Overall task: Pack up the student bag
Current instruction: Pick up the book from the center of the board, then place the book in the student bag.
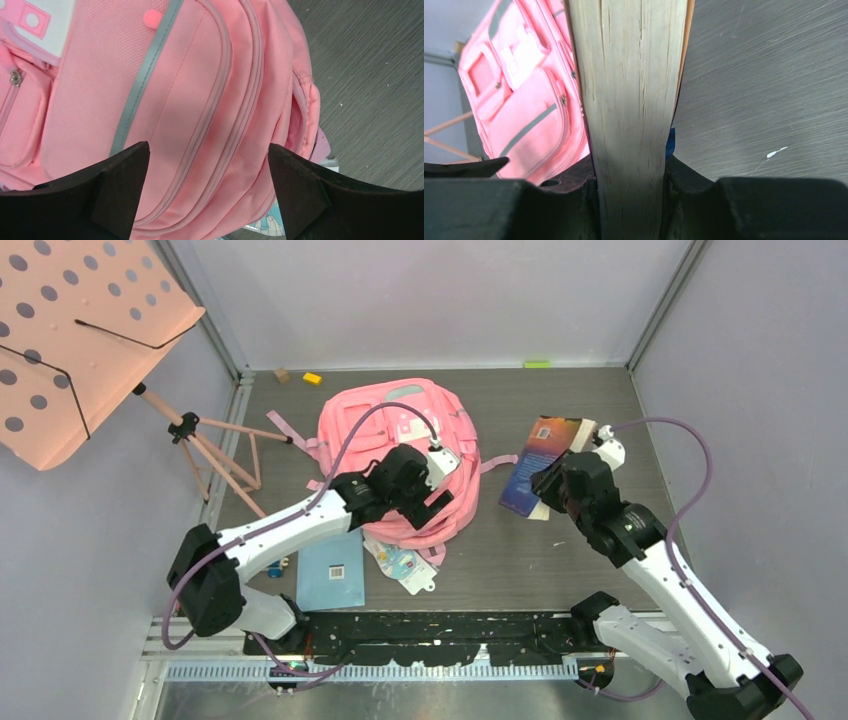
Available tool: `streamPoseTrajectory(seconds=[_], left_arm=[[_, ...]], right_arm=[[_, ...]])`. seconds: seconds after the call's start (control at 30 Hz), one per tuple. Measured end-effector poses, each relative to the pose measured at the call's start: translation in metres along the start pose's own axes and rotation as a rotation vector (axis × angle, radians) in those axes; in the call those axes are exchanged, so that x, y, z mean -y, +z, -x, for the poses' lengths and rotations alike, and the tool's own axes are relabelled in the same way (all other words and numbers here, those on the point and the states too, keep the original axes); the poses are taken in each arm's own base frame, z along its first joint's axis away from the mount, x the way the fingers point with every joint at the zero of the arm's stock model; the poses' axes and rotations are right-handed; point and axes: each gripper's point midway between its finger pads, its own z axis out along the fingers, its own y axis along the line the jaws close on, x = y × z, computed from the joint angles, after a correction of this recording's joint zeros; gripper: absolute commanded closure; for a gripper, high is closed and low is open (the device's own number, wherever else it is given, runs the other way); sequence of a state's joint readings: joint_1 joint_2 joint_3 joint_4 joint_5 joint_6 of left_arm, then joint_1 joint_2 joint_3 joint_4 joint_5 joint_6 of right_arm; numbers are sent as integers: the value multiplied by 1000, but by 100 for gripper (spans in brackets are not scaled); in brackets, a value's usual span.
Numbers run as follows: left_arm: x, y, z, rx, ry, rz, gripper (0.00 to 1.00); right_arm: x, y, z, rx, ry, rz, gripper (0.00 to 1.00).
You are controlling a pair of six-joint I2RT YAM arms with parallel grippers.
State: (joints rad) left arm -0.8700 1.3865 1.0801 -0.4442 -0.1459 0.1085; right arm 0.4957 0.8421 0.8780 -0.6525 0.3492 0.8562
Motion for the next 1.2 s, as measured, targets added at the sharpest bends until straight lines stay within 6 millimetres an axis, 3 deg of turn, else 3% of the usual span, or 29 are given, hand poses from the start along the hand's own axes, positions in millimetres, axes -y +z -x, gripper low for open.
streamPoseTrajectory(seconds=[0.07, 0.2, 0.4, 0.63, 0.77, 1.2], left_arm=[[4, 8, -5, -23, 12, -4, 26], [12, 19, -13, -57, 15, -30, 29], [25, 21, -18, -68, 18, -64, 28], [34, 30, -32, -124, 108, -10, 21], [31, 32, -35, -142, 145, 41, 22], [0, 26, -30, -159, 250, 343, 47]], right_arm=[[3, -8, 9, 45, 17, 5, 100], [11, -17, 17, 99, 37, -1, 100], [25, -14, 9, 94, 28, -40, 100], [27, -14, 7, 88, 38, -48, 100], [27, -13, 7, 86, 41, -50, 100], [27, -12, 6, 85, 52, -52, 100]])
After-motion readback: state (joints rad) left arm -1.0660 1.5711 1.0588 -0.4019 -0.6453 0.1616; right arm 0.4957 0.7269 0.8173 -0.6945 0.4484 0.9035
